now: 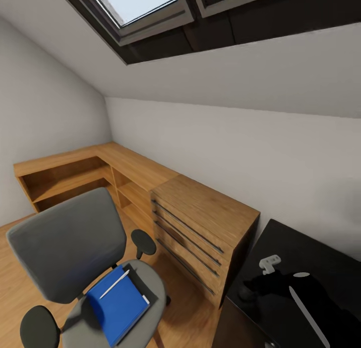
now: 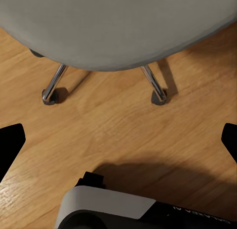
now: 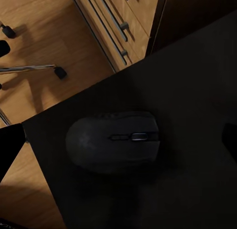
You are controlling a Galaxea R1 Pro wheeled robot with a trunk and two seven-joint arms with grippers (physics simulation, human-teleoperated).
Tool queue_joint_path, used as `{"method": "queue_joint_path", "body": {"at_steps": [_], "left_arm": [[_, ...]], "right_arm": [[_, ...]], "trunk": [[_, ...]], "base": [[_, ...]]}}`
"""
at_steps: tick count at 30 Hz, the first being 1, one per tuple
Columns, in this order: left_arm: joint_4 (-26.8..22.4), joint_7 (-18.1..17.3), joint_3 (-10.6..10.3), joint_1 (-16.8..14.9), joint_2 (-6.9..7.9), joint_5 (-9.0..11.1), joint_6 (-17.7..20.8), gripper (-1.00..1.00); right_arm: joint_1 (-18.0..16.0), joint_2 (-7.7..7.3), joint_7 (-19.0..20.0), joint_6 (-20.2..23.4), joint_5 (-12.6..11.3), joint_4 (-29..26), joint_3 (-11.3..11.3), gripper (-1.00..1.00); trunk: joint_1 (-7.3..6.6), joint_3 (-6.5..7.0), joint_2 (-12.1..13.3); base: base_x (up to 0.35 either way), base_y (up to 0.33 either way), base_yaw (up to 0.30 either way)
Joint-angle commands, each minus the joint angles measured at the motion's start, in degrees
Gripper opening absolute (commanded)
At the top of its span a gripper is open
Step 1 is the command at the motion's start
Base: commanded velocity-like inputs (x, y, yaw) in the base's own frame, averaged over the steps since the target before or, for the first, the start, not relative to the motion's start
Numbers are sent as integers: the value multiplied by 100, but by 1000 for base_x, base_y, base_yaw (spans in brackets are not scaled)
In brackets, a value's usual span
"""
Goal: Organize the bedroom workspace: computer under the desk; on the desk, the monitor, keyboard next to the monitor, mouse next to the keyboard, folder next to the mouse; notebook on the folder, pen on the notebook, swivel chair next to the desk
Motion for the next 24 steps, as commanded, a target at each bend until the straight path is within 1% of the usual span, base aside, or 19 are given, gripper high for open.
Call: {"method": "queue_joint_path", "body": {"at_steps": [1,10,15,24], "left_arm": [[2,25,-10,-3,-1,2,-18,100],[2,25,-10,-3,-1,11,-18,100],[2,25,-10,-3,-1,11,-18,100],[0,25,-10,-3,-1,11,-18,100]], "right_arm": [[-5,-5,-21,33,-48,-5,8,100],[-6,-5,-21,10,-47,-5,18,100],[-7,-5,-20,7,-52,1,25,100],[-4,-5,-14,1,-55,14,26,100]], "trunk": [[1,-7,-5],[1,-7,-5],[1,17,-5],[1,65,-5]], "base": [[0,0,-3],[0,0,0],[-206,109,-143],[-270,204,-236]]}}
